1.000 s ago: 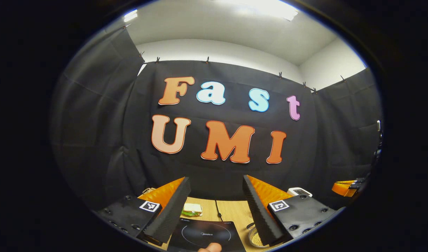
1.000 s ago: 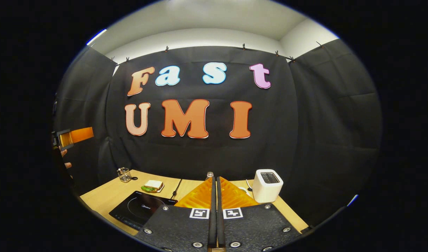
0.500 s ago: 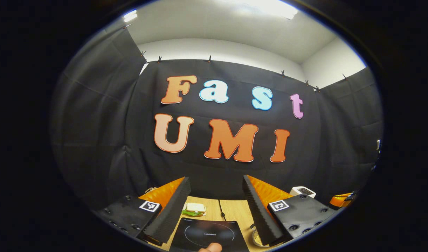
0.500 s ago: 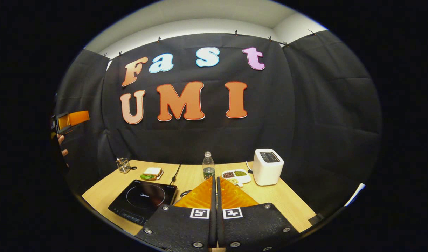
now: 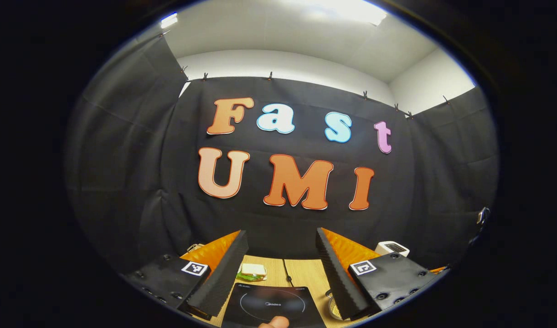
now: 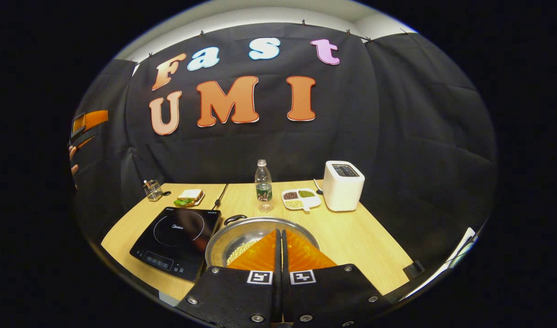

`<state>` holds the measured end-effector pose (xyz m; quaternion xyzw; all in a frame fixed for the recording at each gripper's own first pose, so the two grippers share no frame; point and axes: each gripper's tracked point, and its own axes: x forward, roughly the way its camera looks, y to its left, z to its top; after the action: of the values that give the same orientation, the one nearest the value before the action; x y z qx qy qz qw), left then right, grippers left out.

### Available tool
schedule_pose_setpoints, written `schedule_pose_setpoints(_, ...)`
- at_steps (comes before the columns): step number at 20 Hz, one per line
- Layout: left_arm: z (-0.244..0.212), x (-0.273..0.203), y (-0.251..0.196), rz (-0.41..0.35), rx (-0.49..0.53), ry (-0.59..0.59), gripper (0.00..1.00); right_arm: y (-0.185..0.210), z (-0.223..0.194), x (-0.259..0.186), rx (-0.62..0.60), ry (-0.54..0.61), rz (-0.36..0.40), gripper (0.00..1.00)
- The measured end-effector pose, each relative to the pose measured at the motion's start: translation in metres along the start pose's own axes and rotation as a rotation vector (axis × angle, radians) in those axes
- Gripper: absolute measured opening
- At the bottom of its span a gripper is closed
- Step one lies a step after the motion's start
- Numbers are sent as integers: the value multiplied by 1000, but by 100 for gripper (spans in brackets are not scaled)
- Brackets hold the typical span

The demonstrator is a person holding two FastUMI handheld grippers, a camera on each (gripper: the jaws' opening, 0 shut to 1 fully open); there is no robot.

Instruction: First push the handle of the pot to place it horizontally, then grasp the pot with both hands and set it on the induction cooktop.

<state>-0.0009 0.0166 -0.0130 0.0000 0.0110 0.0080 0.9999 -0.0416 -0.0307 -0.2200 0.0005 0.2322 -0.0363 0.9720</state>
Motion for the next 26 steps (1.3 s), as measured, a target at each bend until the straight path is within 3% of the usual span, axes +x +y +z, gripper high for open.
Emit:
schedule_pose_setpoints(19,-5,-5,-7,-21,-15,6,98,-4,-131,-5,10,331,45,0)
schedule_pose_setpoints(26,-15,-3,-8,-18,-23,29,98,1,-158,-1,14,407,64,0)
